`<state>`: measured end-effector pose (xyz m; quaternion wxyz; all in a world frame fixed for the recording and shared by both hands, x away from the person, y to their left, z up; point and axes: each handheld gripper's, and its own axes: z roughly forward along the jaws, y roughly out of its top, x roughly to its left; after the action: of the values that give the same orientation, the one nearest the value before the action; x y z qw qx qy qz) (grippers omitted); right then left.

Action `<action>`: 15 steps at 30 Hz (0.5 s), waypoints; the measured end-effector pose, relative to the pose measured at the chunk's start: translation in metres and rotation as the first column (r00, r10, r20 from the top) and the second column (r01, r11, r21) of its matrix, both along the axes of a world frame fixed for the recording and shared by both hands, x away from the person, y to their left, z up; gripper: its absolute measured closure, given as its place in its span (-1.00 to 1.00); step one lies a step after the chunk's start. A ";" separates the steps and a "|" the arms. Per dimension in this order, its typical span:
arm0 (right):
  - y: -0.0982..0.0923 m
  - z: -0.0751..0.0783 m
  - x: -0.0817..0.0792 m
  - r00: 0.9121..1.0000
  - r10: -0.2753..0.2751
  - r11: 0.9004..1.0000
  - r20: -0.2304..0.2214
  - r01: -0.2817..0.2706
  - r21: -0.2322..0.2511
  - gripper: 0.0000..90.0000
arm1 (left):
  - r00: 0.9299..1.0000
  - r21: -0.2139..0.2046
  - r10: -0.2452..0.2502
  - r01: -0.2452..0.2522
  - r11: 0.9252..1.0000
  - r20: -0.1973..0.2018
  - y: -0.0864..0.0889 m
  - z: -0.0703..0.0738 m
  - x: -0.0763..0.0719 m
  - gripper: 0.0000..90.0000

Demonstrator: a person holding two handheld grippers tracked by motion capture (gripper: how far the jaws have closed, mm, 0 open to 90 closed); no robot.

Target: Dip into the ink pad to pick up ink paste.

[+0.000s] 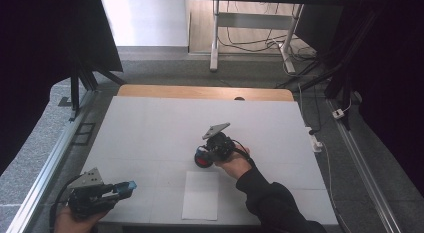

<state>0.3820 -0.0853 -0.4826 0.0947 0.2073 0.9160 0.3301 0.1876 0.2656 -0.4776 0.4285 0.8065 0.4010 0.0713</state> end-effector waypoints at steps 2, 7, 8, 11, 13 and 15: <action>0.002 0.000 -0.002 1.000 0.004 1.000 0.012 -0.004 -0.010 0.61 | 1.000 0.000 0.000 0.000 1.000 0.000 0.000 0.000 0.000 0.52; 0.004 0.001 -0.003 1.000 0.010 1.000 0.023 -0.009 -0.030 0.60 | 1.000 -0.001 -0.002 0.002 1.000 0.002 0.000 0.000 0.000 0.52; 0.004 0.001 -0.003 1.000 0.014 0.999 0.025 -0.014 -0.031 0.60 | 1.000 -0.003 -0.001 0.001 1.000 0.001 0.001 0.000 0.000 0.52; 0.004 0.002 -0.002 1.000 0.021 0.999 0.023 -0.021 -0.031 0.60 | 1.000 -0.004 0.000 0.000 1.000 0.000 0.001 0.000 0.000 0.52; 0.002 0.002 0.000 1.000 0.012 1.000 0.005 -0.012 -0.014 0.60 | 1.000 -0.005 0.000 0.000 1.000 0.000 0.001 0.000 0.000 0.52; 0.000 0.001 0.001 1.000 0.006 1.000 -0.006 -0.006 -0.002 0.60 | 1.000 -0.004 0.001 -0.001 1.000 -0.002 0.001 0.000 0.000 0.52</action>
<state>0.3828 -0.0849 -0.4813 0.0914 0.2053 0.9172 0.3291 0.1874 0.2666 -0.4776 0.4297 0.8055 0.4021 0.0699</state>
